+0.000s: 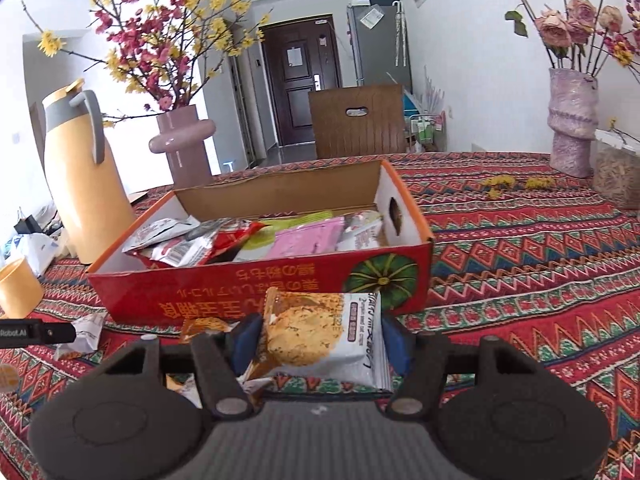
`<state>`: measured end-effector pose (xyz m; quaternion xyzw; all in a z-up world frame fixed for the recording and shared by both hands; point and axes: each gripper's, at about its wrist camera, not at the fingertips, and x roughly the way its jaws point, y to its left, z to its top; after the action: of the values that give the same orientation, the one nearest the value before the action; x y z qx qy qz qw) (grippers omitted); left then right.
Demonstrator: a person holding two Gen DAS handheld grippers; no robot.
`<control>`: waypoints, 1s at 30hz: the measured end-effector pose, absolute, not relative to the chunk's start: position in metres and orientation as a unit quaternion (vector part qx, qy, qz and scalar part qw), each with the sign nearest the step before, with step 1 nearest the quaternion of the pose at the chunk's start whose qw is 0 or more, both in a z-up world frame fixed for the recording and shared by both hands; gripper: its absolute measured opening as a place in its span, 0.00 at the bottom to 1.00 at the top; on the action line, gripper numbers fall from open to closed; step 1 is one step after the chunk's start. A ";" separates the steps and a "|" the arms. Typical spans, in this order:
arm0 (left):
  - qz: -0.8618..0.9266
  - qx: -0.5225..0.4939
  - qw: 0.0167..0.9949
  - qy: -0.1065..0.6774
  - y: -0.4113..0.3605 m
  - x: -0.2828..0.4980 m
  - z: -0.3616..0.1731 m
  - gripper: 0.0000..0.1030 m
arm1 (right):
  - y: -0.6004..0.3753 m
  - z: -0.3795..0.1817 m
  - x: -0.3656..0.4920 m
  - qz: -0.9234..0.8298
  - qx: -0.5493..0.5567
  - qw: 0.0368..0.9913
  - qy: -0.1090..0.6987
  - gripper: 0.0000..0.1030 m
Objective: Organize snacks
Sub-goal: 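Grasp another white sachet with the left gripper while the right gripper holds the biscuit packet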
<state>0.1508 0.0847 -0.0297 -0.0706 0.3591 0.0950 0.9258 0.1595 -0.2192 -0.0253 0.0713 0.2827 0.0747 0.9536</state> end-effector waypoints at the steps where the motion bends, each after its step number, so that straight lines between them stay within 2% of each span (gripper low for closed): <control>1: 0.098 -0.070 0.924 0.363 0.085 0.155 -0.030 1.00 | -0.222 -0.026 0.159 0.071 0.073 0.954 0.282 0.61; 16: 0.116 -0.036 0.902 0.413 0.073 0.201 -0.040 1.00 | -0.247 -0.031 0.149 0.044 0.092 0.954 0.282 0.61; 21: 0.114 -0.040 0.895 0.429 0.072 0.206 -0.046 0.92 | -0.249 -0.032 0.148 0.043 0.094 0.954 0.282 0.62; 24: 0.112 -0.044 0.893 0.434 0.071 0.206 -0.048 0.78 | -0.249 -0.032 0.148 0.044 0.095 0.953 0.283 0.62; 30: 0.105 -0.041 0.897 0.427 0.069 0.203 -0.045 0.65 | -0.248 -0.034 0.148 0.045 0.096 0.953 0.285 0.62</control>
<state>0.2034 0.0689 -0.0451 -0.0408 0.4267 0.1045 0.8974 0.1483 -0.2480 -0.0336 0.0956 0.2852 0.0452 0.9526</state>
